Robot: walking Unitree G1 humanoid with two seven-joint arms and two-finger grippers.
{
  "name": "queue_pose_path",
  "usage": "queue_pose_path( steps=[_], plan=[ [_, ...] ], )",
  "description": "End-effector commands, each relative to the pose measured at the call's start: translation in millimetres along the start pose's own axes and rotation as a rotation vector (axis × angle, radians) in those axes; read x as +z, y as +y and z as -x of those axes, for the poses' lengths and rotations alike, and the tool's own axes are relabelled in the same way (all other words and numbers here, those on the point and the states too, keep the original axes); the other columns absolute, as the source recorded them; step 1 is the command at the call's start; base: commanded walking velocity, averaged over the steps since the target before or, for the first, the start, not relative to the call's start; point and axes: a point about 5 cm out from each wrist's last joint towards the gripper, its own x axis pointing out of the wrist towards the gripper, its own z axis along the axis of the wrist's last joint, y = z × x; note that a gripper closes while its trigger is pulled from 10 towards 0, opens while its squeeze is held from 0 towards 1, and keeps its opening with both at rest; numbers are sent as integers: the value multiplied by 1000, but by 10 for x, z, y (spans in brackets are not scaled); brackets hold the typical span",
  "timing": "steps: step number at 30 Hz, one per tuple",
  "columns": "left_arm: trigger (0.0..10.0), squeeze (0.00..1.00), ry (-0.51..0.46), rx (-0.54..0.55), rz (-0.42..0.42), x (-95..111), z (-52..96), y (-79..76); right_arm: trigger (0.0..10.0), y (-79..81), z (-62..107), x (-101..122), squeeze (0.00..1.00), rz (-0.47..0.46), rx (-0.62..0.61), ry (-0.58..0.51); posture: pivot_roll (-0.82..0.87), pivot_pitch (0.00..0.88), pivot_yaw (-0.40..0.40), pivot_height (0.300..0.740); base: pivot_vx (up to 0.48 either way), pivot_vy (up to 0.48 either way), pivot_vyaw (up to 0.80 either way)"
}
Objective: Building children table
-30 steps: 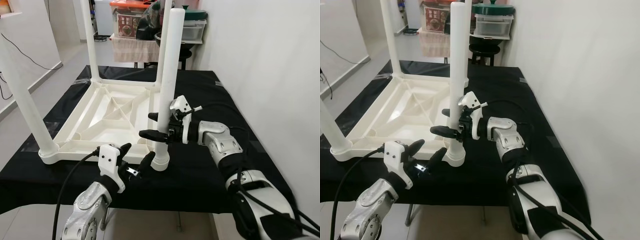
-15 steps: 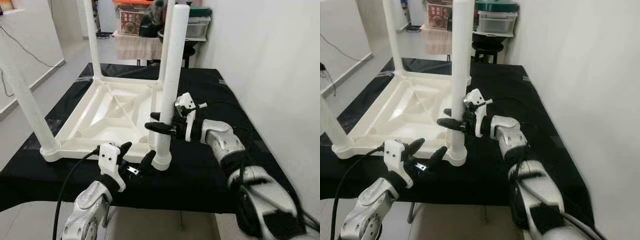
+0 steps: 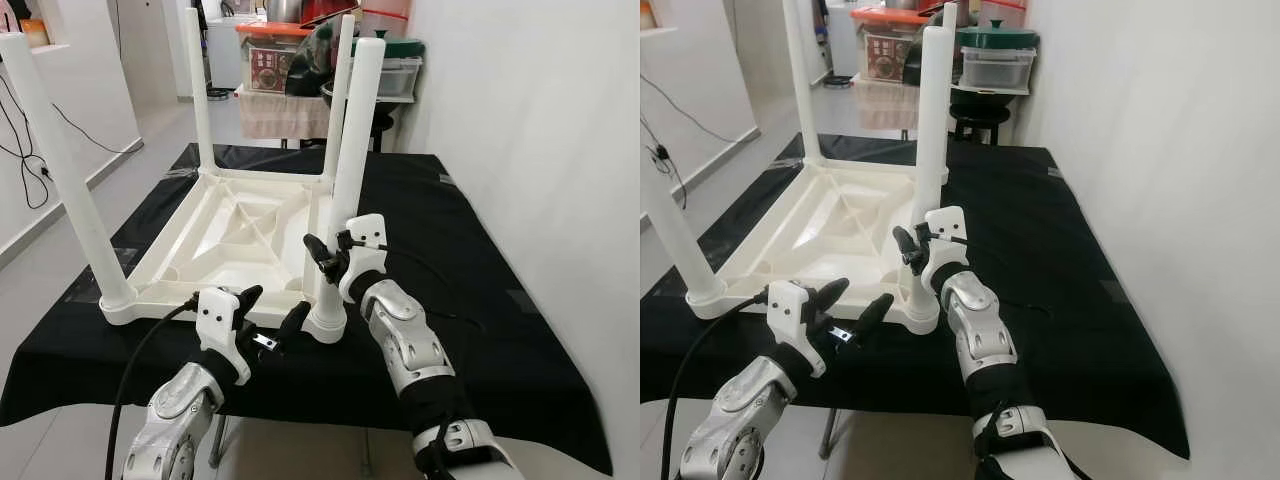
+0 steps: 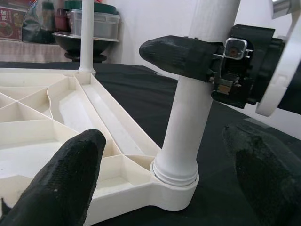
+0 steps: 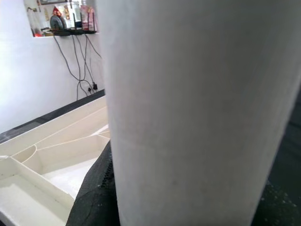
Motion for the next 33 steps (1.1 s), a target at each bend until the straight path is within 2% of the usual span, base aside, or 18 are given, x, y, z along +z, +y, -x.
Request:
queue_pose_path(
  steps=[1,2,3,4,5,10,11,15,16,17,18,20,22,28,29,31,32,33],
  plan=[
    [10000,0,3,8,9,1,10,14,0,-45,49,-260,0,-23,-41,110,-34,0,-63,740,0,0,0],
    [10000,0,8,6,9,-1,8,23,7686,-40,33,-245,0,-7,-76,121,-34,0,-63,740,0,0,0],
    [10000,0,12,3,8,-5,0,24,10000,-36,-6,-206,353,-7,-60,122,-38,0,-56,740,0,0,0],
    [10000,0,17,-1,8,-8,-7,24,10000,-25,-17,-176,353,-4,-54,124,-38,0,-56,740,0,0,0],
    [10000,0,18,-2,6,-10,-15,18,10000,-59,-83,-50,1000,27,16,92,-30,0,-63,740,0,0,0],
    [10000,0,17,1,6,-10,-18,13,10000,-151,-143,52,1000,12,73,57,-22,0,-72,740,0,0,0],
    [10000,0,16,1,7,-9,-17,10,10000,-212,-158,99,4,-2,132,49,-17,0,-74,740,0,0,0],
    [10000,0,13,2,9,-3,-17,0,10000,-302,-149,211,0,33,332,41,-17,0,-74,740,0,0,0],
    [10000,0,13,2,9,-3,-17,0,10000,-302,-149,211,0,33,332,41,-17,0,-74,740,0,0,0],
    [10000,0,11,2,11,3,-17,-3,10000,-299,-122,229,0,62,443,57,-20,0,-74,740,0,0,0],
    [10000,0,11,2,11,3,-17,-3,10000,-299,-122,229,0,62,443,57,-20,0,-74,740,0,0,0],
    [10000,0,9,2,15,14,-20,-3,10000,-289,-65,219,0,97,615,107,-21,0,-73,740,0,0,0],
    [10000,0,7,2,16,23,-25,-5,10000,-284,-38,204,0,94,691,137,-20,0,-77,740,0,0,0],
    [10000,0,1,3,19,43,-41,-10,10000,-290,-52,208,0,38,730,163,-19,0,-80,740,0,0,0],
    [10000,0,0,3,19,46,-47,-16,3529,-288,-68,236,0,11,727,145,-13,0,-85,740,0,0,0],
    [10000,0,0,2,19,47,-52,-20,3529,-288,-77,257,0,-6,732,131,-13,0,-85,740,0,0,0],
    [10000,0,0,2,19,48,-57,-28,0,-294,-86,300,0,-22,749,104,-11,0,-87,740,0,0,0],
    [10000,0,0,1,18,50,-61,-31,0,-298,-87,331,0,-26,763,90,-17,0,-87,740,0,0,0]
  ],
)
